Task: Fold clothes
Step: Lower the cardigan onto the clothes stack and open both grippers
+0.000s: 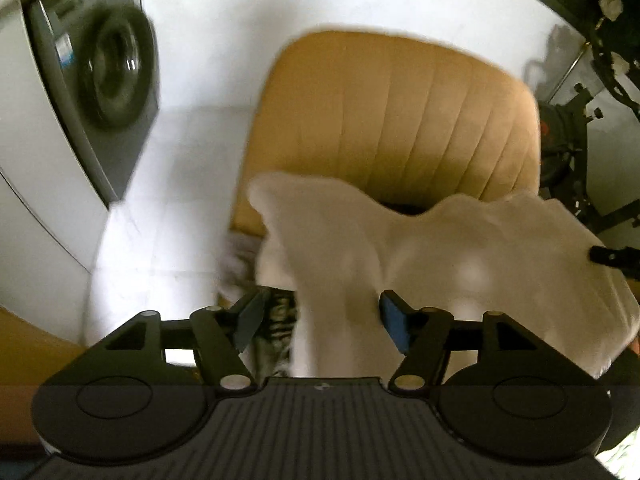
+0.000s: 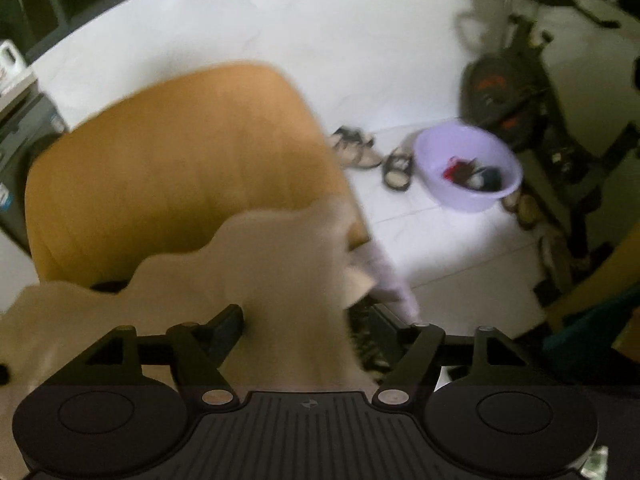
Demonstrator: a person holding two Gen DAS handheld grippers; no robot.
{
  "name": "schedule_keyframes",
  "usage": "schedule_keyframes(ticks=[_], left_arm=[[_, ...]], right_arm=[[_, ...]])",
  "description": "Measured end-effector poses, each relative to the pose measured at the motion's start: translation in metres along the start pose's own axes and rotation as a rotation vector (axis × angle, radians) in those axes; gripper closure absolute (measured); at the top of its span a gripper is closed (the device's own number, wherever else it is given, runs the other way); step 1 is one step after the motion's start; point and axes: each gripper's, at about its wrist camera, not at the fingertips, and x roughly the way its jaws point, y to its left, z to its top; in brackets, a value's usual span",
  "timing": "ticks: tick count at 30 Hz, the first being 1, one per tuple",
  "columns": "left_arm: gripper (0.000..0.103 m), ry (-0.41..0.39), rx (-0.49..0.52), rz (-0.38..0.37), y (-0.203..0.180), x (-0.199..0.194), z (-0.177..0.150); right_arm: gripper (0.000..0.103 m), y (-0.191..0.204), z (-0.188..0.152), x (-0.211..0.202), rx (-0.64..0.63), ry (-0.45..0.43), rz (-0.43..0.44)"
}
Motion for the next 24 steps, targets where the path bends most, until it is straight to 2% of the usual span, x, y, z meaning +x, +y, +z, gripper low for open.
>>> schedule_keyframes(ticks=[2,3,6,7,9,12,13,17,19,21,24], left_arm=[[0.028,-0.044,0.071,0.025,-0.010,-0.019,-0.009],[0.021,-0.056,0.109,0.038,-0.016,-0.024,-0.014],[0.019,0.006,0.189,0.064,-0.033,-0.011,-0.035],[0.019,0.031,0.182,0.065,-0.036,-0.005,-0.042],[0.017,0.067,0.094,0.050,-0.030,0.006,-0.051],[0.010,0.100,-0.030,0.031,-0.016,0.018,-0.057],[0.009,0.102,-0.049,0.034,-0.014,0.018,-0.057],[0.008,0.099,-0.040,0.069,-0.019,0.010,-0.055],[0.008,0.089,-0.047,0.086,-0.027,0.001,-0.056],[0.008,0.071,-0.049,0.082,-0.035,-0.008,-0.061],[0.008,0.054,-0.048,0.066,-0.052,-0.023,-0.072]], right_arm=[[0.028,-0.001,-0.005,-0.023,-0.021,-0.039,-0.011],[0.023,0.002,-0.011,-0.031,-0.054,-0.045,-0.006],[0.018,0.005,-0.030,-0.038,-0.123,-0.025,-0.011],[0.018,0.000,-0.035,-0.032,-0.108,-0.004,-0.028],[0.017,-0.011,-0.041,-0.019,-0.051,0.030,-0.060],[0.015,-0.031,-0.051,-0.002,0.051,0.066,-0.035],[0.015,-0.031,-0.052,-0.001,0.048,0.065,-0.032],[0.014,-0.028,-0.046,-0.006,0.030,0.077,-0.026],[0.011,-0.031,-0.043,-0.010,0.034,0.082,-0.018],[0.001,-0.029,-0.042,-0.020,0.019,0.094,-0.028],[0.001,-0.026,-0.042,-0.043,-0.018,0.100,0.018]])
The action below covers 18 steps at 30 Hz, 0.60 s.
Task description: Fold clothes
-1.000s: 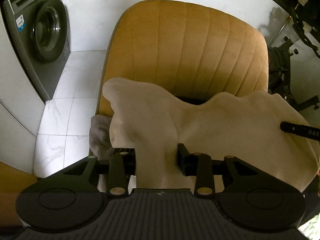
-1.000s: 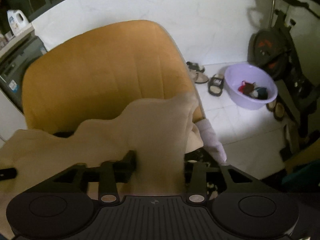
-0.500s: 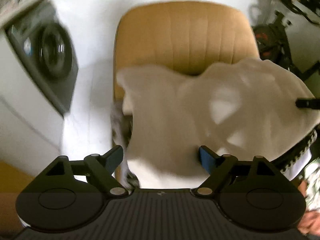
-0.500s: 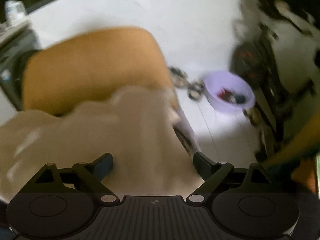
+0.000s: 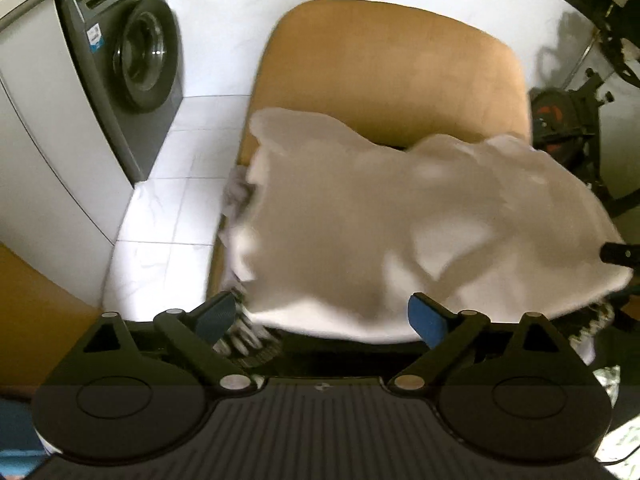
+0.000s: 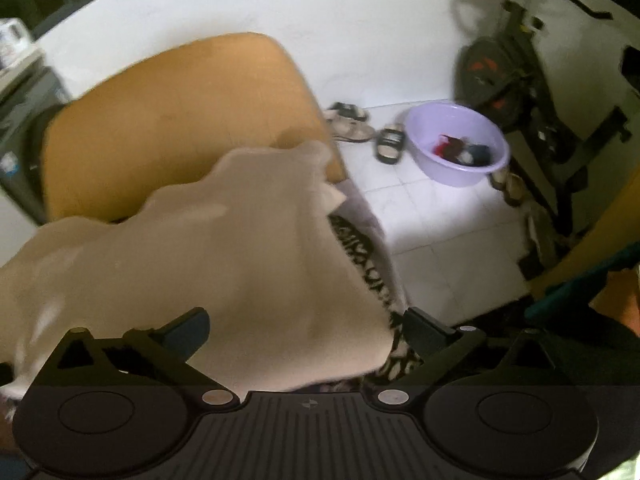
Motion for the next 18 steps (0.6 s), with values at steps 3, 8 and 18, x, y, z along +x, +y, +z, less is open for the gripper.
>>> schedule_keyframes(ticks=[3,8,18], left_arm=[[0.008,0.002,-0.003,0.002,-0.018,-0.015,-0.018],[0.008,-0.019,0.012,0.034,-0.049,-0.041,-0.049],[0.005,-0.085,-0.022,0.058,-0.100,-0.111,-0.102]], right_arm=[[0.001,-0.004,-0.005,-0.023,-0.032,-0.014,0.035],[0.001,-0.024,-0.023,-0.057,-0.061,-0.015,0.053],[0.001,-0.076,-0.068,-0.129,-0.077,-0.052,0.087]])
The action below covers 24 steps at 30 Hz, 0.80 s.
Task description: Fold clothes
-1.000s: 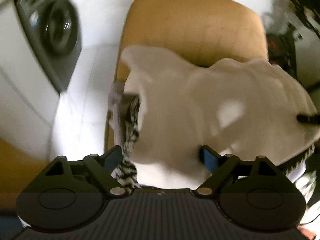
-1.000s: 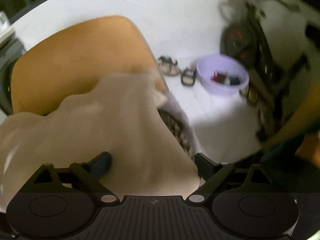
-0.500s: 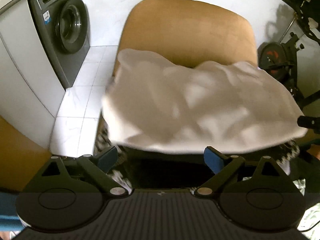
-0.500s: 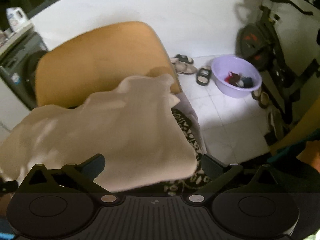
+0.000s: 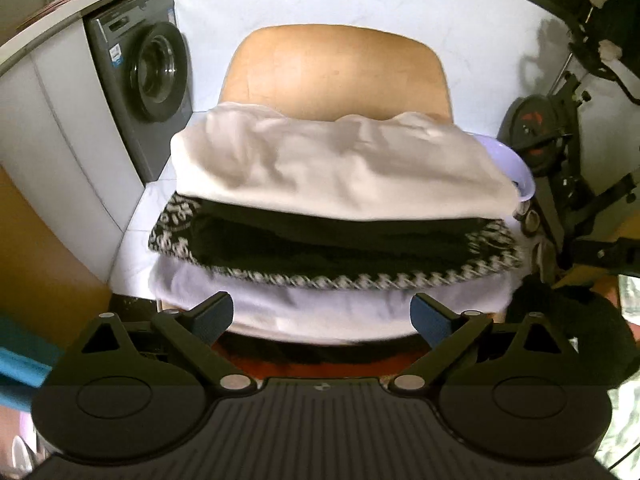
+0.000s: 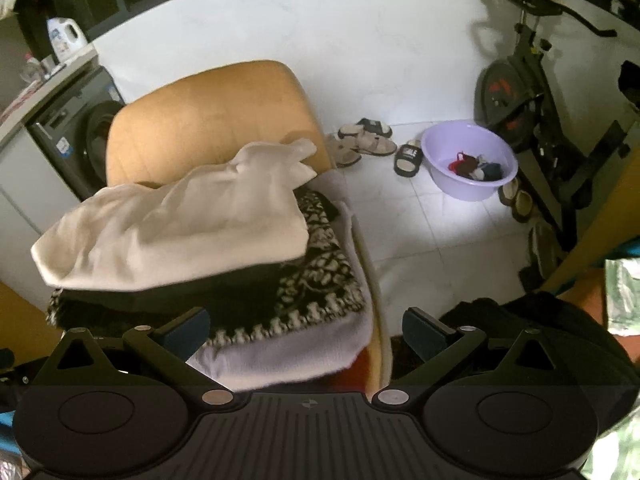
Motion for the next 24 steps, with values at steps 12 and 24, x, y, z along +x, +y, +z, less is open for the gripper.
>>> schedule_keyframes(ticks=[12,24], left_arm=[[0.005,-0.014,-0.034,0.088,-0.015,-0.097,-0.040],[0.005,-0.011,0.115,0.073,-0.002,-0.147,-0.106]], right_arm=[[0.001,-0.007,-0.046,-0.112,-0.034,-0.059,0.019],[0.001,0.031,-0.151,-0.191,0.054,-0.066,-0.115]])
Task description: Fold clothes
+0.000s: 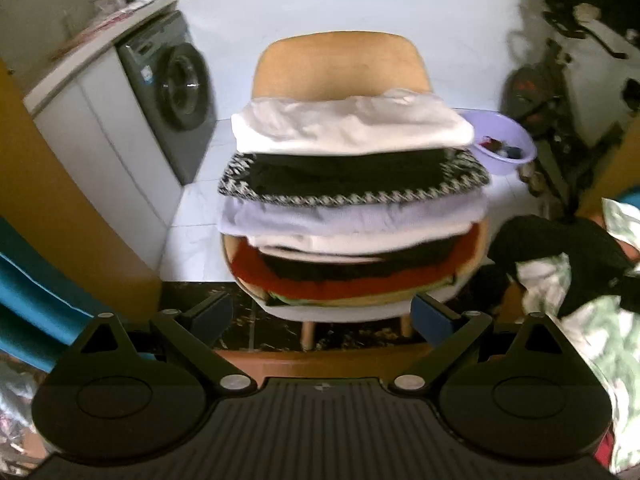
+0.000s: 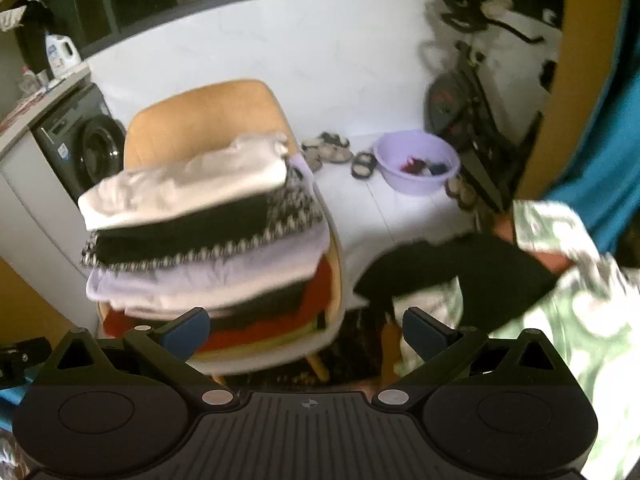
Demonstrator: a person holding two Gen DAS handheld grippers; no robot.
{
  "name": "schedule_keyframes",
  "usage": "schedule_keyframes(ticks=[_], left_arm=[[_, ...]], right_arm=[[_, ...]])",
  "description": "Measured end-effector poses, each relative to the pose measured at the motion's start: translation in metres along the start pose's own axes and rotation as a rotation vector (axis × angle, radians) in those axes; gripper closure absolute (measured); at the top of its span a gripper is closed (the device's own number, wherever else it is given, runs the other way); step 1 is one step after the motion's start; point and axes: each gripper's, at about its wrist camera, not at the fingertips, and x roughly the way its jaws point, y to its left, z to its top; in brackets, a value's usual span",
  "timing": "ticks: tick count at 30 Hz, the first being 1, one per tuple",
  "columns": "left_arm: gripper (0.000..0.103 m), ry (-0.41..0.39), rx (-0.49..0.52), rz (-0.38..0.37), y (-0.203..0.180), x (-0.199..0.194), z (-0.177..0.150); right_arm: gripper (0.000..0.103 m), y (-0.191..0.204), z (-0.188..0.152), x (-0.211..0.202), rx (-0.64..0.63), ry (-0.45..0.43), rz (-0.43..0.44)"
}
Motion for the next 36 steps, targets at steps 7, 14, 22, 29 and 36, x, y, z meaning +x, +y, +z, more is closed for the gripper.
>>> schedule_keyframes(ticks=[7,14,22,29,36], left_arm=[[0.005,-0.010,0.064,-0.066,0.012,-0.032,-0.051],[0.005,0.003,0.065,-0.100,0.024,-0.057,-0.086],[0.005,-0.010,-0.010,-0.098,0.037,-0.074,-0.099],[0.005,-0.010,-0.067,-0.084,0.038,-0.081,-0.103],[0.005,-0.005,-0.102,-0.083,0.036,-0.086,-0.110]], right_arm=[[0.001,0.024,-0.075,-0.048,0.018,0.015,-0.057],[0.001,0.036,-0.132,-0.090,0.037,0.023,-0.102],[0.001,0.049,-0.143,-0.112,-0.013,0.002,-0.084],[0.001,0.050,-0.133,-0.116,-0.065,0.001,-0.062],[0.001,0.045,-0.131,-0.114,-0.084,0.023,-0.028]])
